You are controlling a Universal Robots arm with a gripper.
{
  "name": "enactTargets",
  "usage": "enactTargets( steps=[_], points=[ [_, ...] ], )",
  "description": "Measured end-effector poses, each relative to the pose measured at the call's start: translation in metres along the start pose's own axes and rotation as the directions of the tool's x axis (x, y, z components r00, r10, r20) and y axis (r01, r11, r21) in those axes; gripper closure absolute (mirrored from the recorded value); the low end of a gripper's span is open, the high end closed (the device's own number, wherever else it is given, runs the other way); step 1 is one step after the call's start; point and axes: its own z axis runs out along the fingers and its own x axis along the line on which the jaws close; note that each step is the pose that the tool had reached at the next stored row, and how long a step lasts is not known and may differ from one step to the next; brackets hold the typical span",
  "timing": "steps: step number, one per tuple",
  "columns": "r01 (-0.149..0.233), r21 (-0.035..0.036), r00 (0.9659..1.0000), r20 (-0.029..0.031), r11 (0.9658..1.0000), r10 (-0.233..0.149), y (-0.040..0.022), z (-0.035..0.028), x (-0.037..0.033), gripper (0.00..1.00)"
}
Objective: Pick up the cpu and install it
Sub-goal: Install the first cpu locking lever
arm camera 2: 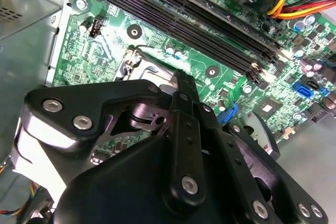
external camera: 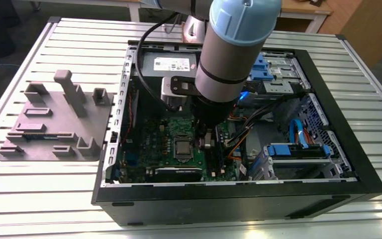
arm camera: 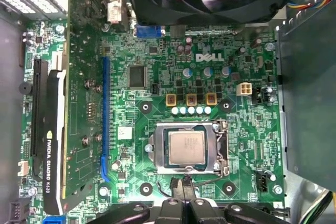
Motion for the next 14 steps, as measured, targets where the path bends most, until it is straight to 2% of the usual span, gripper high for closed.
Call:
enactTargets(
  steps=[3, 11, 14],
  points=[
    [0.006, 0.0036, 1.0, -0.0012, 1.0, -0.006, 0.001, 0.0007, 0.0014, 0.9],
    [0.015, 0.0038, 0.9999, -0.0029, 0.9999, -0.015, 0.0012, 0.0079, 0.0023, 0.9],
    [0.019, 0.0041, 0.9998, -0.0029, 0.9998, -0.019, 0.0012, 0.0088, 0.0045, 0.9]
  ],
)
